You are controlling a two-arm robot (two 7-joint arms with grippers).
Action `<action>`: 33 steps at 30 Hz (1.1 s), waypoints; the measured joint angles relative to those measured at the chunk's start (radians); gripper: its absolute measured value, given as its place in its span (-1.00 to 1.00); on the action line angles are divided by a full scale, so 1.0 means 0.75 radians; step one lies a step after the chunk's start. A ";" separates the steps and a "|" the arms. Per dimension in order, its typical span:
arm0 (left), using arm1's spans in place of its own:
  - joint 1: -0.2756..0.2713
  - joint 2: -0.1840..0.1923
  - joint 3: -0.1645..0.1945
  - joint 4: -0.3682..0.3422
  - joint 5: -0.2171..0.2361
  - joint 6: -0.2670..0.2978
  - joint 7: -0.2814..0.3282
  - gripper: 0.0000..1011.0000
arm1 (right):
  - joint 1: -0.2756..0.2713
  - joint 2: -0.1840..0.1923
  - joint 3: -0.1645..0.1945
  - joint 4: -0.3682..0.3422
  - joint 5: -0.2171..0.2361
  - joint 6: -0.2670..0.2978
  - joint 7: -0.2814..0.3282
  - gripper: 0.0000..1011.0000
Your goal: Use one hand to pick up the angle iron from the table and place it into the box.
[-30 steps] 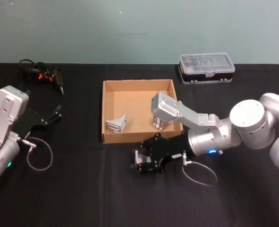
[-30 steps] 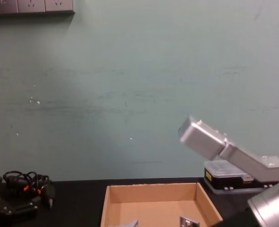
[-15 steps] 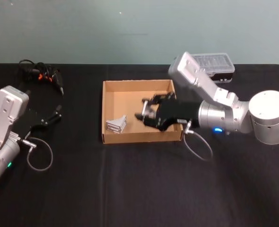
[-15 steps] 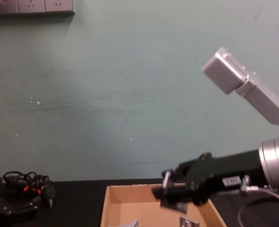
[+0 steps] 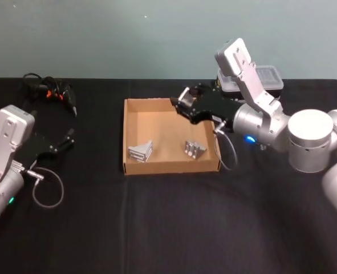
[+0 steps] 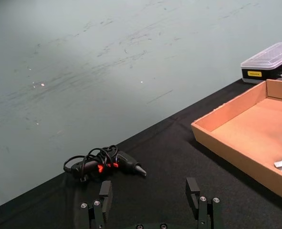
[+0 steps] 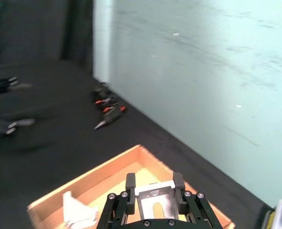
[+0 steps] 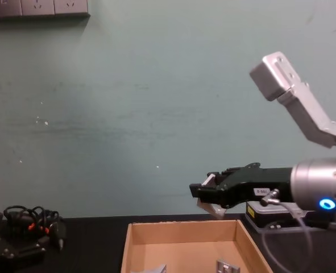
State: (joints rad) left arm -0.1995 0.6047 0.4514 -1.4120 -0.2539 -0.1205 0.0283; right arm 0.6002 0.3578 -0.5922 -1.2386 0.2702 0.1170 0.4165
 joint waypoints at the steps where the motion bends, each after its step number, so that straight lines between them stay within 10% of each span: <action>1: 0.000 0.000 0.000 0.000 0.000 0.000 0.000 1.00 | 0.007 -0.030 0.011 0.042 -0.004 -0.018 -0.027 -0.06; 10: 0.000 0.000 0.000 0.000 0.000 0.000 0.000 1.00 | 0.048 -0.154 0.046 0.236 -0.024 -0.078 -0.093 -0.06; 33: 0.000 0.000 0.000 0.000 0.000 0.000 0.000 1.00 | 0.043 -0.222 0.112 0.339 -0.060 0.004 -0.097 -0.06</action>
State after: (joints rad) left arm -0.1996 0.6047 0.4514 -1.4120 -0.2539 -0.1205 0.0283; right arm 0.6327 0.1911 -0.5083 -0.9846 0.2251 0.1197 0.3438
